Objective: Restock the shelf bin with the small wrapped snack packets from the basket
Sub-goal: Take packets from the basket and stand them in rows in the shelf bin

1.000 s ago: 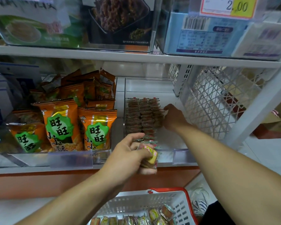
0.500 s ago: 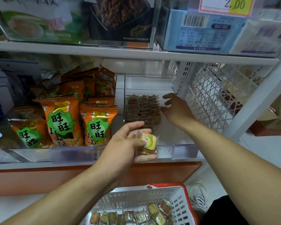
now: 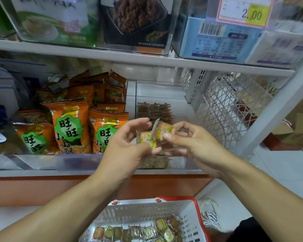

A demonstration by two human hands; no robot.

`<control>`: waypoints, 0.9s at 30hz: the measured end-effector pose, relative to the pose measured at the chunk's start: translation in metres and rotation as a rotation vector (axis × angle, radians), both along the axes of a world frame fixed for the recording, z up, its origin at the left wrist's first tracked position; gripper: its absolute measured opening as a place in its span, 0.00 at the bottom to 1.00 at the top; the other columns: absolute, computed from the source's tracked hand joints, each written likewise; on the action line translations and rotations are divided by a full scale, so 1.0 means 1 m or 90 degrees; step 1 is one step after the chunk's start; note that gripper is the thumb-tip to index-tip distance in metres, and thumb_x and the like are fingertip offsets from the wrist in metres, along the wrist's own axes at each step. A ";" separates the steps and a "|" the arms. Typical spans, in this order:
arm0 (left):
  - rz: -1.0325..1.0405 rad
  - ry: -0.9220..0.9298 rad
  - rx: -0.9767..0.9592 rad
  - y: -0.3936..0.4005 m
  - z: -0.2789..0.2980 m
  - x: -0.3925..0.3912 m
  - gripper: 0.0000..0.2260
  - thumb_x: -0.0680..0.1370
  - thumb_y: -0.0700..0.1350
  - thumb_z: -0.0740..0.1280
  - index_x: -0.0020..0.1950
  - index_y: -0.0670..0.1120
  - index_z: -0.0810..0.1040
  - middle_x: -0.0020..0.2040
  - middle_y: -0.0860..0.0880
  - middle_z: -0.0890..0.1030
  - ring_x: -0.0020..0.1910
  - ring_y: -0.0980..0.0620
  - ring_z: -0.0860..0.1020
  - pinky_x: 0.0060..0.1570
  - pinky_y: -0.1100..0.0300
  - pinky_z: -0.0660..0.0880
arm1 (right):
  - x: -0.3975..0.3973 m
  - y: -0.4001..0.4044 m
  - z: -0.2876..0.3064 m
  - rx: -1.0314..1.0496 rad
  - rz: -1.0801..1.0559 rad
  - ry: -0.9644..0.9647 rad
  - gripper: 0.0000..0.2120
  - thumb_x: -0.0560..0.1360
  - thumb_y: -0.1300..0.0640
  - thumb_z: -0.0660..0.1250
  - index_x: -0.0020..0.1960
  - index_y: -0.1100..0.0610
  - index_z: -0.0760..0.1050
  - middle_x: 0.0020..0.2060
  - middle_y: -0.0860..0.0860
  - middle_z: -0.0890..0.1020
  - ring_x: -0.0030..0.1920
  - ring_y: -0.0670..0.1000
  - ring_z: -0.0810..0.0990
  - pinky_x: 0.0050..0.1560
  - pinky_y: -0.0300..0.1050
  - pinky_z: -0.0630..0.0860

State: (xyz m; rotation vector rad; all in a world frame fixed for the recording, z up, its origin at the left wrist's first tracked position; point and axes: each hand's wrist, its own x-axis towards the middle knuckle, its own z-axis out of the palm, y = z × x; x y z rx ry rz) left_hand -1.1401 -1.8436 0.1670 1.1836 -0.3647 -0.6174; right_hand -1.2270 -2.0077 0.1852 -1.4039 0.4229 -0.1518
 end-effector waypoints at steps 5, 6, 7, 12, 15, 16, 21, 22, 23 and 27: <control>0.002 0.073 -0.029 -0.001 0.003 0.001 0.27 0.74 0.18 0.56 0.58 0.45 0.81 0.56 0.52 0.85 0.56 0.54 0.84 0.46 0.52 0.84 | 0.001 -0.015 0.006 0.037 -0.041 -0.003 0.16 0.67 0.58 0.74 0.52 0.58 0.74 0.43 0.55 0.84 0.38 0.53 0.82 0.40 0.45 0.82; 0.002 0.080 -0.033 -0.001 0.004 0.001 0.27 0.74 0.18 0.56 0.58 0.44 0.81 0.56 0.51 0.85 0.57 0.53 0.84 0.46 0.52 0.84 | 0.002 -0.016 0.005 0.022 -0.017 0.007 0.15 0.67 0.57 0.75 0.51 0.58 0.75 0.42 0.54 0.83 0.37 0.52 0.81 0.40 0.45 0.82; 0.004 0.086 -0.037 -0.001 0.004 0.001 0.27 0.74 0.18 0.56 0.58 0.44 0.81 0.57 0.51 0.85 0.58 0.52 0.84 0.46 0.52 0.84 | 0.002 -0.016 0.003 0.009 0.015 0.023 0.14 0.66 0.56 0.75 0.49 0.57 0.76 0.41 0.53 0.83 0.38 0.52 0.80 0.42 0.45 0.82; -0.008 0.052 -0.021 -0.001 0.000 -0.002 0.28 0.72 0.20 0.56 0.58 0.46 0.81 0.58 0.51 0.85 0.58 0.47 0.84 0.43 0.55 0.83 | 0.004 -0.008 -0.009 0.026 0.126 0.109 0.17 0.67 0.52 0.77 0.52 0.58 0.80 0.45 0.55 0.83 0.43 0.52 0.80 0.50 0.48 0.83; -0.040 0.001 0.002 0.000 -0.003 -0.005 0.29 0.71 0.20 0.57 0.60 0.47 0.80 0.60 0.54 0.84 0.58 0.51 0.84 0.46 0.55 0.83 | 0.006 -0.003 -0.012 0.070 0.176 0.134 0.19 0.70 0.52 0.76 0.58 0.58 0.83 0.53 0.64 0.77 0.53 0.56 0.80 0.49 0.46 0.83; -0.045 -0.032 0.017 -0.001 -0.003 -0.005 0.30 0.71 0.20 0.57 0.62 0.48 0.80 0.60 0.56 0.83 0.58 0.53 0.83 0.48 0.54 0.84 | 0.007 -0.003 -0.012 0.089 0.183 0.134 0.18 0.70 0.53 0.75 0.58 0.59 0.83 0.53 0.65 0.77 0.55 0.58 0.79 0.48 0.45 0.83; -0.028 -0.243 0.128 -0.001 -0.008 -0.005 0.30 0.73 0.34 0.68 0.69 0.60 0.73 0.64 0.62 0.80 0.57 0.62 0.81 0.56 0.62 0.79 | 0.018 -0.026 -0.005 0.102 0.080 0.102 0.18 0.69 0.59 0.76 0.58 0.60 0.80 0.51 0.67 0.81 0.49 0.59 0.81 0.41 0.42 0.83; -0.035 -0.304 0.172 -0.001 -0.010 -0.006 0.30 0.72 0.37 0.68 0.69 0.62 0.72 0.65 0.63 0.79 0.53 0.60 0.81 0.53 0.69 0.77 | 0.021 -0.036 -0.004 0.064 0.017 0.087 0.15 0.70 0.61 0.76 0.56 0.60 0.79 0.51 0.63 0.84 0.46 0.56 0.84 0.39 0.42 0.83; -0.050 -0.368 0.222 0.000 -0.013 -0.007 0.29 0.73 0.39 0.69 0.70 0.63 0.71 0.68 0.64 0.76 0.52 0.58 0.79 0.53 0.73 0.74 | 0.025 -0.045 -0.005 -0.013 -0.043 0.081 0.12 0.71 0.63 0.76 0.52 0.60 0.78 0.49 0.59 0.86 0.43 0.53 0.85 0.39 0.41 0.82; -0.127 -0.703 0.416 0.002 -0.025 -0.013 0.30 0.75 0.46 0.67 0.76 0.62 0.65 0.76 0.65 0.64 0.76 0.69 0.54 0.71 0.76 0.45 | 0.038 -0.080 -0.028 -0.626 -0.103 0.262 0.09 0.70 0.51 0.78 0.47 0.49 0.79 0.44 0.46 0.83 0.45 0.47 0.82 0.42 0.39 0.77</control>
